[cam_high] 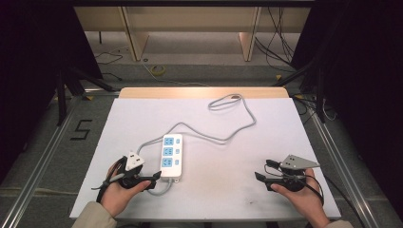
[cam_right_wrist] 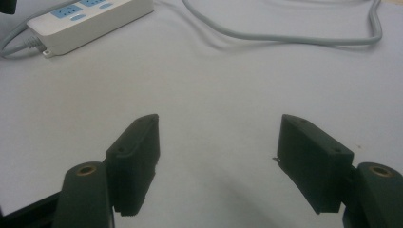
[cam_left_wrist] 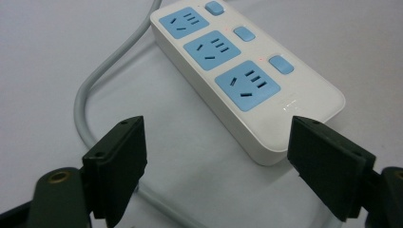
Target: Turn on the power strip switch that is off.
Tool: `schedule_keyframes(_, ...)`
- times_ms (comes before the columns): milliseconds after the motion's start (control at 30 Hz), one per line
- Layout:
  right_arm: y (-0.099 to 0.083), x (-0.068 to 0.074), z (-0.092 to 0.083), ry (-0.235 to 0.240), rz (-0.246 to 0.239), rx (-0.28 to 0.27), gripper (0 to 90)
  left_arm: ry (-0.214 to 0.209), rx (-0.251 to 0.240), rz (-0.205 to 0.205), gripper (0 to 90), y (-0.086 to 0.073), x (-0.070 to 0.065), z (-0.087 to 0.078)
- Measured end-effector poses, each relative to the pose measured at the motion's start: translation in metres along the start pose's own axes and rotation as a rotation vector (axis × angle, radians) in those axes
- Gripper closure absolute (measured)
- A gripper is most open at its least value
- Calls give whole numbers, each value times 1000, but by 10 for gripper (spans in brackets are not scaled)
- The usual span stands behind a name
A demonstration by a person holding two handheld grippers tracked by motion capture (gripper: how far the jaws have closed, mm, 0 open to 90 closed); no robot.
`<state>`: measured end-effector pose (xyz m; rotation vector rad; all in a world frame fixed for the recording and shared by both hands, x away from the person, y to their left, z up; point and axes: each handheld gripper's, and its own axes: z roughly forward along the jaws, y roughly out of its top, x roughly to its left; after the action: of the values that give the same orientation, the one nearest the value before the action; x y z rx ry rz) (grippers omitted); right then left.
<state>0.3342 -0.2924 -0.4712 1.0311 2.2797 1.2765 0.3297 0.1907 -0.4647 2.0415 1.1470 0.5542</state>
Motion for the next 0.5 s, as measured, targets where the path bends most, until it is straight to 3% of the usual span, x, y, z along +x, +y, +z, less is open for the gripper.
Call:
schedule_keyframes(67, 0, 0, 1, 1, -3, 2, 316, 13, 3, -3, 250, 0, 1, -2)
schedule_keyframes(167, 0, 1, 2, 3, -11, 3, 316, 43, 11, 6, 463, 1, 2, -5)
schedule_keyframes(200, 0, 1, 2, 3, -11, 3, 316, 49, 13, 17, 463, 1, 2, -6)
schedule_keyframes(233, 1, 1, 2, 3, -13, 4, 316, 50, 20, 27, 547, 2, 3, -8)
schedule_keyframes(267, 1, 2, 2, 1, -9, 1, 316, 57, 22, 27, 708, 3, 4, -10)
schedule_keyframes(333, 0, 1, 3, 3, -9, 6, 316, 53, 37, 29, 810, 4, 5, -11)
schedule_keyframes(400, 0, 2, 4, 6, -12, 8, 316, 47, 41, 27, 886, 3, 4, -11)
schedule_keyframes(500, 0, 3, 3, 6, -15, 12, 316, 42, 53, 30, 895, 5, 1, -12)
